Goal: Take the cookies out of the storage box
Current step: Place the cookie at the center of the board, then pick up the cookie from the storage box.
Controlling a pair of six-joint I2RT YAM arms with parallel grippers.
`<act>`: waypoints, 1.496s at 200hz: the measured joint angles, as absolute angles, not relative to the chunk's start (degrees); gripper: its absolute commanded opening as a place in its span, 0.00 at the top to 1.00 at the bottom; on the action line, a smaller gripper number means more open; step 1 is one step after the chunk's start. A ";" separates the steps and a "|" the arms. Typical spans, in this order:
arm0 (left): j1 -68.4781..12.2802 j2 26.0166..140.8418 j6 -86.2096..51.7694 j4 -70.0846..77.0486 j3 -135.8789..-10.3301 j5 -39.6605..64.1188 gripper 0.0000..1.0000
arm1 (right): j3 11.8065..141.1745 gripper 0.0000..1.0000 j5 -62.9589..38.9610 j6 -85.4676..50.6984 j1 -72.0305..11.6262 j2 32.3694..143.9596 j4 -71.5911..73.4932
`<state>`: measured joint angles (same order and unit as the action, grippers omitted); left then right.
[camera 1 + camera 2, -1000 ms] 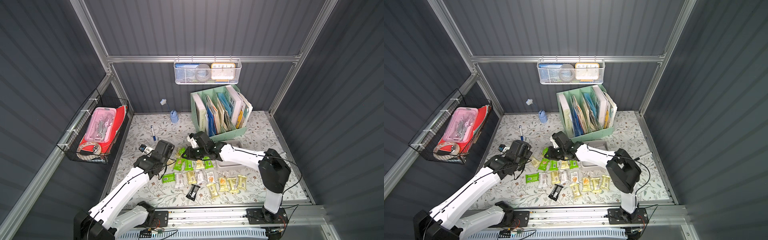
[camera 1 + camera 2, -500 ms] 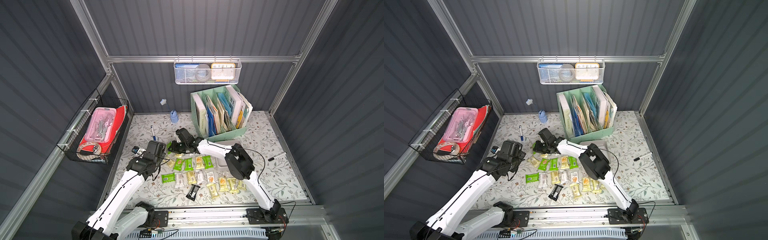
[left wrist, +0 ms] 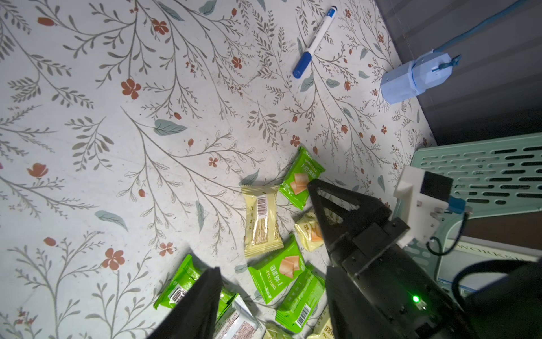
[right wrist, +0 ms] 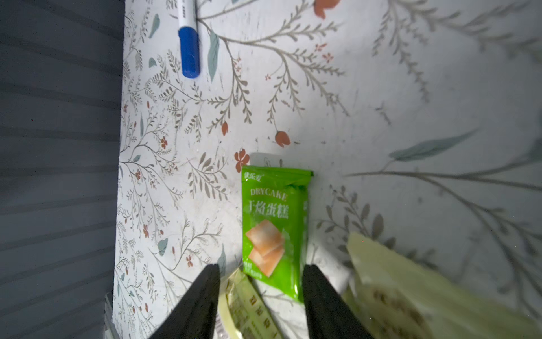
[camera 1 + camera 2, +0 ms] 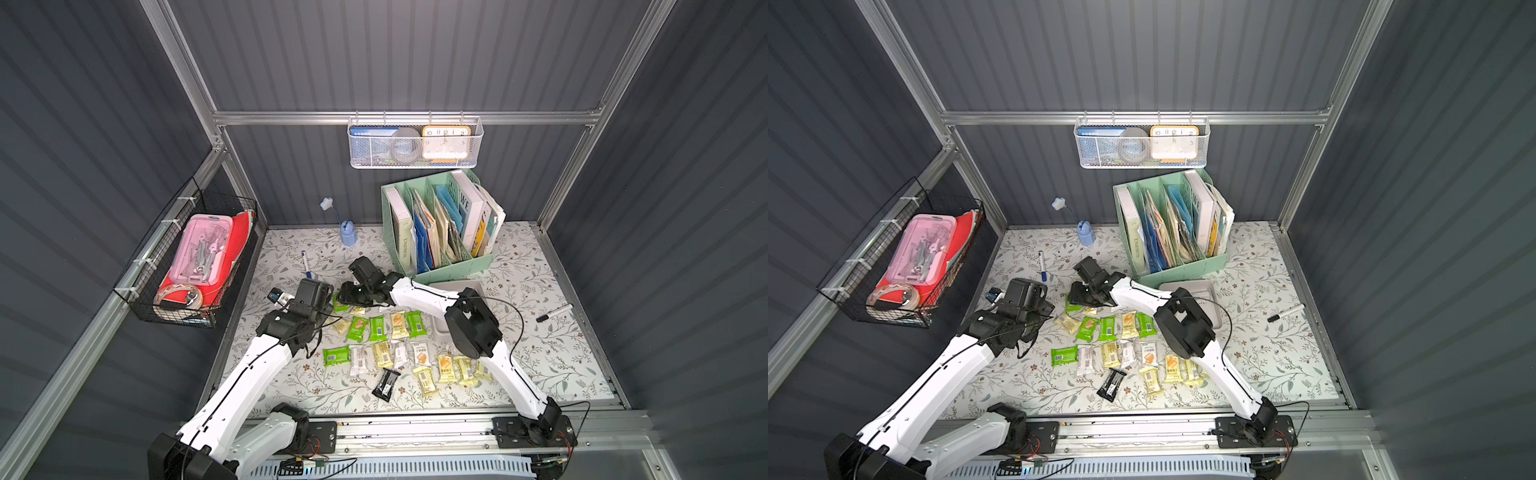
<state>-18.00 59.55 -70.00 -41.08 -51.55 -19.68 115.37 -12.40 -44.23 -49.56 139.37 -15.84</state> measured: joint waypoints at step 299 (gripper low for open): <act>-46.41 122.32 -41.58 -28.38 -102.78 1.32 0.48 | 52.64 0.49 14.55 -34.44 -19.59 45.80 -47.24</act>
<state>-46.41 122.32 -41.58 -28.38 -102.78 1.32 52.64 14.55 -34.44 -19.59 45.80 -47.24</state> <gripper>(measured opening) 0.529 0.507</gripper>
